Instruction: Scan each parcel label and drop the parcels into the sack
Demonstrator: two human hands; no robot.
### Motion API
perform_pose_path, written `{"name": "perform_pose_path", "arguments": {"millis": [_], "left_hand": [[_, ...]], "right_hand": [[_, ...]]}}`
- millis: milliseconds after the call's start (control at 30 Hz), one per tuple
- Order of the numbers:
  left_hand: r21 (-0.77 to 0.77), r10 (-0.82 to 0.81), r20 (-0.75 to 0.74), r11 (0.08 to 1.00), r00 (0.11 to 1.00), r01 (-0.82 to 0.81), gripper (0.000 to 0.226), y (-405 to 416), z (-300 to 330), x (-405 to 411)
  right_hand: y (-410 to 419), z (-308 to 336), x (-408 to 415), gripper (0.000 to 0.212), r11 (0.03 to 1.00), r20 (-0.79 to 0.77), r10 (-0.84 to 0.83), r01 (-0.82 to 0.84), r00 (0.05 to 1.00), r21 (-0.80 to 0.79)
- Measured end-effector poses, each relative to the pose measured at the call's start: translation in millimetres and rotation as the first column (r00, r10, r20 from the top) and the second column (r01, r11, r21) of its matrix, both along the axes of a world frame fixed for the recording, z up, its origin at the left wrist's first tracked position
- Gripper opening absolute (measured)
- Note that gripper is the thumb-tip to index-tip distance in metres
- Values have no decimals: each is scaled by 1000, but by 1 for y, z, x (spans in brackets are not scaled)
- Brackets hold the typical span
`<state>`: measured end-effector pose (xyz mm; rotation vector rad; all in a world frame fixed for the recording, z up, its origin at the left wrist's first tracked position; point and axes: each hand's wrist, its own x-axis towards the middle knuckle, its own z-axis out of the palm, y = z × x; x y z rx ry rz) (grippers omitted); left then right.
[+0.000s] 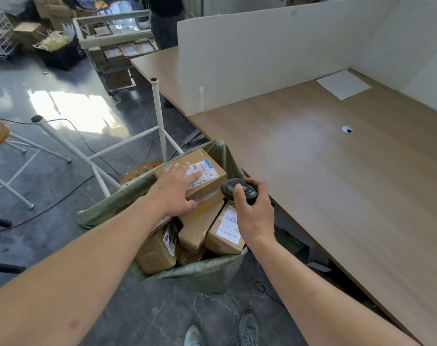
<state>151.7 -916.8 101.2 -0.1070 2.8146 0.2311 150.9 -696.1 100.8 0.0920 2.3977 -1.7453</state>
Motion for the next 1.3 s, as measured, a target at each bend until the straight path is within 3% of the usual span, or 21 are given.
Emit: {"name": "perform_pose_path", "arguments": {"millis": [133, 400, 667, 933, 1300], "left_hand": [[-15, 2, 13, 1000, 1000, -2, 88, 6, 8, -4], [-24, -46, -109, 999, 993, 44, 70, 34, 29, -3], [27, -110, -195, 993, 975, 117, 62, 94, 58, 5], [20, -265, -236, 961, 935, 277, 62, 191, 92, 8], [4, -471, -267, 872, 841, 490, 60, 385, 120, 14]], "right_hand": [[6, 6, 1, 31, 1000, -11, -10, 10, 1000, 4], [16, 25, 7, 29, 999, -65, -38, 39, 997, 11], [55, 52, 32, 25, 984, -147, -168, 174, 975, 32], [134, 81, 58, 37, 930, -166, -365, 365, 916, -37], [313, 102, 98, 35, 826, -158, -560, 564, 814, -21]]}}
